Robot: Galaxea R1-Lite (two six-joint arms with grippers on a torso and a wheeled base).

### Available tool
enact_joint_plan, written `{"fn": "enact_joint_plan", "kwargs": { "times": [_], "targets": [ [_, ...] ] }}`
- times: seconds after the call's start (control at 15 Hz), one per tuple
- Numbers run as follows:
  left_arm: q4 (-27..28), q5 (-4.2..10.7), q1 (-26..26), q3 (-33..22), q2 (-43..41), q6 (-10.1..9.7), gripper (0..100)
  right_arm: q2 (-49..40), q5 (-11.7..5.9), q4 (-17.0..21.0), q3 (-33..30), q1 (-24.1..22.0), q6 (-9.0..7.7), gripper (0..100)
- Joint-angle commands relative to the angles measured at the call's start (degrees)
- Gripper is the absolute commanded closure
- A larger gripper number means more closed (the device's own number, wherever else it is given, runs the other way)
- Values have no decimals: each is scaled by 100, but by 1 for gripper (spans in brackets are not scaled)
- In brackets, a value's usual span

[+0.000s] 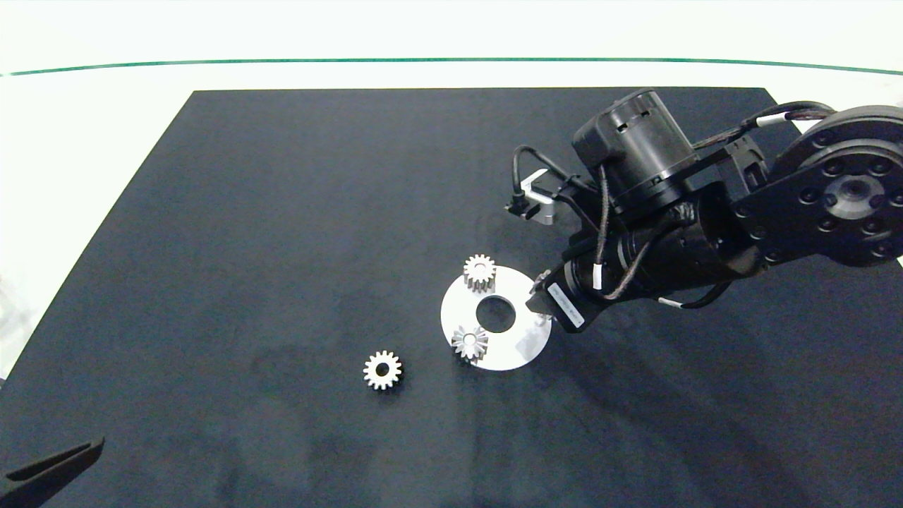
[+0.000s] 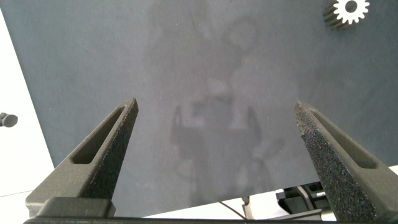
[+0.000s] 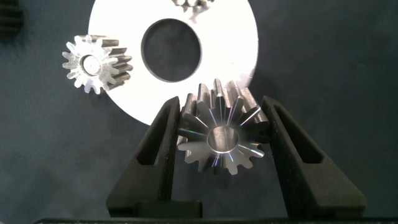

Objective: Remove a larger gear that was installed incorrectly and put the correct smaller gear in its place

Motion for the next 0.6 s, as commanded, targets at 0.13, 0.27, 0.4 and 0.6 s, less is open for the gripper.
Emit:
{"fn": "enact_joint_plan", "kwargs": {
  "times": [0.13, 0.27, 0.4, 0.6],
  "targets": [
    [-26, 6, -17, 17, 21, 4, 0, -410, -87, 141, 151, -610, -1, 72],
    [-43, 6, -17, 0, 56, 13, 0, -516, -79, 132, 432, -997, 8, 72],
    [-123, 6, -17, 8, 91, 21, 0, -551, -43, 132, 687, -1251, 43, 72],
    [-149, 6, -17, 17, 118, 74, 0, -525, 36, 79, 924, -1550, 52, 72]
  ]
}}
